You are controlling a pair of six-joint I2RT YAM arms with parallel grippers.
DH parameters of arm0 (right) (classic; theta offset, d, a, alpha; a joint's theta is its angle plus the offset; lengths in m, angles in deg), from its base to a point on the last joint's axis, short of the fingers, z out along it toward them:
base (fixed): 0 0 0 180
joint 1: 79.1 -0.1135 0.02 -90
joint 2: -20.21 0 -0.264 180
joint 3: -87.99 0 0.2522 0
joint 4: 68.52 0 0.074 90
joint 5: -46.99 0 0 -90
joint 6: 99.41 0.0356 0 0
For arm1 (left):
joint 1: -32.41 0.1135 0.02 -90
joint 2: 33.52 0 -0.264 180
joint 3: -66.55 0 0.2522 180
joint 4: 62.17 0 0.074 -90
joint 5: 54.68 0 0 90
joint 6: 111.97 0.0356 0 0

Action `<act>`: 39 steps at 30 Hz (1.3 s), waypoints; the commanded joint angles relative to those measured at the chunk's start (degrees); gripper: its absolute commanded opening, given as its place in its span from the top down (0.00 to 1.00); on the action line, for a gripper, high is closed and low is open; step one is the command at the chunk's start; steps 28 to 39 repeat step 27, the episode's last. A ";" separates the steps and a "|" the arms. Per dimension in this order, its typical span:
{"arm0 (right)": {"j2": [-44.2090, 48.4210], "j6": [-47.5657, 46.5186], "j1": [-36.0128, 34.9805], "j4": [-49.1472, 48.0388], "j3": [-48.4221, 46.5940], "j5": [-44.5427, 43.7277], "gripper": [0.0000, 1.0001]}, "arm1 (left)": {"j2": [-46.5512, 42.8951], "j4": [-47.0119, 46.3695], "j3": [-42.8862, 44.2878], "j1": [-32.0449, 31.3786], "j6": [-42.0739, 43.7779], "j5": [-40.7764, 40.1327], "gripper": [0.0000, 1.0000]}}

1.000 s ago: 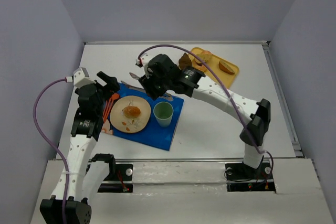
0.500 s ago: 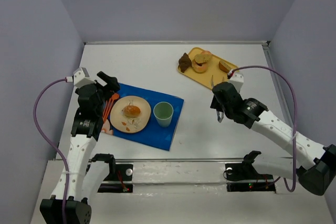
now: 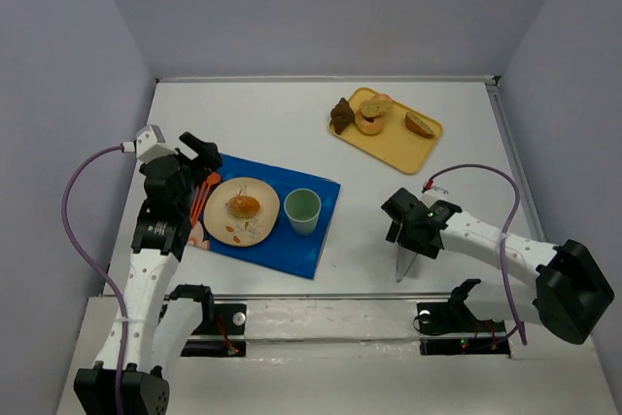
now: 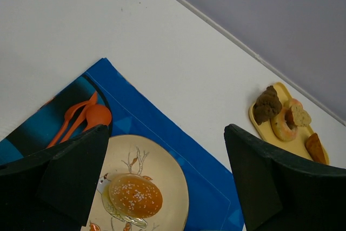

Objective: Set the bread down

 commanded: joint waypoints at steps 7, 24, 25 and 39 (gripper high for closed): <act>6.61 -6.11 0.19 -2.89 -8.64 -5.11 0.00 | 0.04 -1.75 0.33 -0.14 -0.13 0.56 0.01; 19.09 -5.94 0.19 -3.33 -14.10 -28.84 0.00 | 5.05 -0.35 1.56 -0.14 -2.41 -1.11 0.01; 20.23 -5.95 0.19 -3.42 -13.58 -28.93 0.00 | 5.40 -0.09 1.64 -0.14 -2.76 -1.29 0.01; 21.29 -5.95 0.19 -3.42 -12.35 -28.94 0.00 | 5.57 0.27 1.73 -0.14 -3.99 -1.29 0.01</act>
